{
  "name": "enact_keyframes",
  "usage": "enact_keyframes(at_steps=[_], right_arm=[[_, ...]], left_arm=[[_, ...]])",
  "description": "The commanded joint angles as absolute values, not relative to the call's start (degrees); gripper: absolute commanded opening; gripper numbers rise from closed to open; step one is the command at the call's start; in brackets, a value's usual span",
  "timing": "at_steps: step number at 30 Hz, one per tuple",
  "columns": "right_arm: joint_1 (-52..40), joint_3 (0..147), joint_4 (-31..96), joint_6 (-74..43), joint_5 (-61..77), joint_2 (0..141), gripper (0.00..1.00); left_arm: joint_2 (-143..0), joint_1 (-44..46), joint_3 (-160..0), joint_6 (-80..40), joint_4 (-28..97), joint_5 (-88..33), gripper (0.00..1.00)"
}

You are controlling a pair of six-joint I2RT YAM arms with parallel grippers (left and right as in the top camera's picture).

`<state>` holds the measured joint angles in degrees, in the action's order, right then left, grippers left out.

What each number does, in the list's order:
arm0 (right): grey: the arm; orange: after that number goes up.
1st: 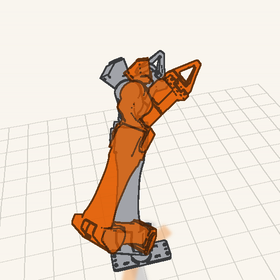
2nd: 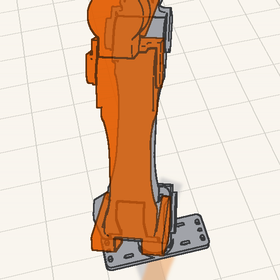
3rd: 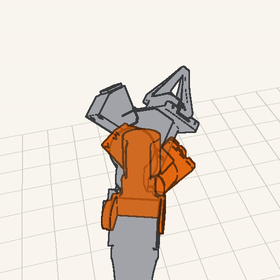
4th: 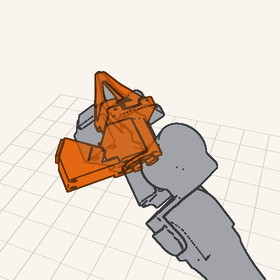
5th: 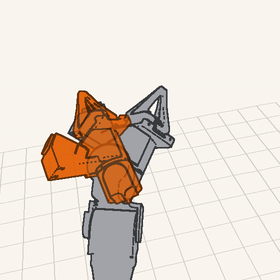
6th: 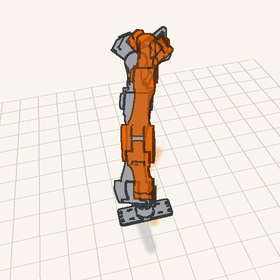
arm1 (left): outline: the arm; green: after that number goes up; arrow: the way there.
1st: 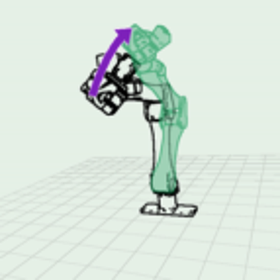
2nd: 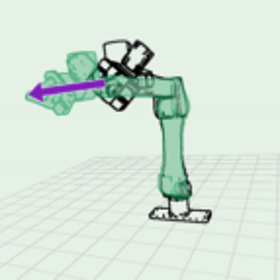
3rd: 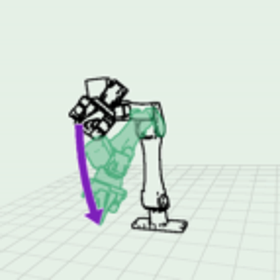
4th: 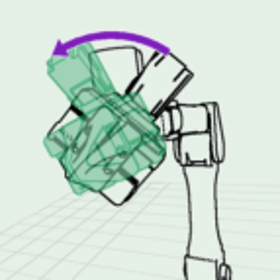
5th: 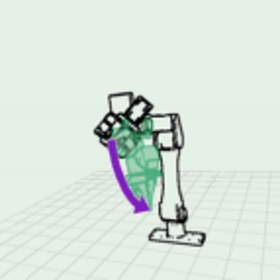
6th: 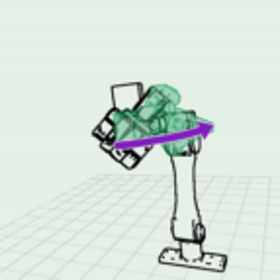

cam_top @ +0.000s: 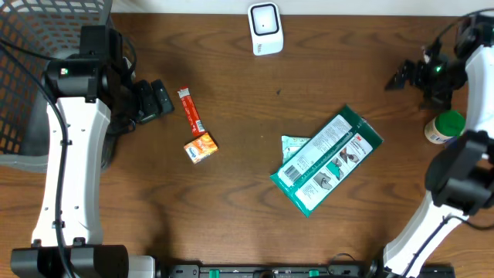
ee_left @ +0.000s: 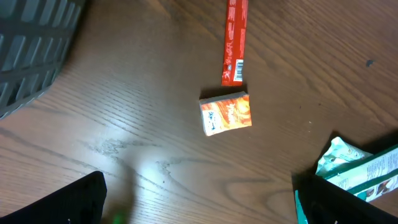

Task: Scan the item barcode
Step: 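Open the right gripper and move it toward the glove package, then grasp the green glove package edges with both grippers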

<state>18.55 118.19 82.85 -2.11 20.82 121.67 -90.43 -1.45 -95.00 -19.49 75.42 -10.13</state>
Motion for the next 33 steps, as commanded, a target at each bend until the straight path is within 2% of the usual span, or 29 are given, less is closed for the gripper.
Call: enact_keyframes(at_steps=[1, 5, 7, 11, 16, 24, 27, 30, 31, 33], right_arm=[[18.22, 119.13, 84.66, -2.04, 29.58, 119.57, 0.98], [18.24, 119.13, 89.76, 0.58, 30.52, 119.57, 0.79], [18.37, 119.13, 91.83, 2.15, 30.50, 119.46, 0.74], [18.41, 119.13, 95.29, 3.84, 30.81, 119.46, 0.70], [17.34, 118.58, 97.34, 5.65, 31.14, 119.42, 0.67], [18.39, 113.36, 95.31, 4.73, 30.24, 113.16, 0.68], [19.86, 106.85, 89.47, 1.26, 29.17, 105.75, 0.68], [20.88, 98.72, 80.95, -6.79, 24.51, 97.47, 0.74], [20.91, 96.01, 78.63, -8.51, 23.81, 95.00, 0.78], [20.60, 90.96, 75.50, -9.80, 23.88, 91.05, 0.81]], left_arm=[[-89.62, -1.48, -94.72, -19.77, 75.66, -9.78, 0.99], [-89.62, -1.48, -94.72, -19.77, 75.66, -9.78, 0.99], [-89.62, -1.50, -94.72, -19.77, 75.66, -9.78, 0.99], [-89.62, -1.50, -94.72, -19.86, 75.61, -9.82, 0.99], [-89.62, -1.48, -94.72, -31.75, 67.70, -11.14, 0.99], [-89.58, -1.43, -94.72, -34.17, 68.25, -12.29, 0.99], [-89.71, 1.08, -94.72, -32.08, 66.89, -12.47, 0.94], [-89.76, 5.52, -94.72, -30.72, 66.48, -11.99, 0.95], [-89.82, 7.64, -94.72, -30.72, 66.30, -11.03, 0.95], [-90.04, 11.90, -94.72, -30.72, 65.69, -8.73, 0.97]])
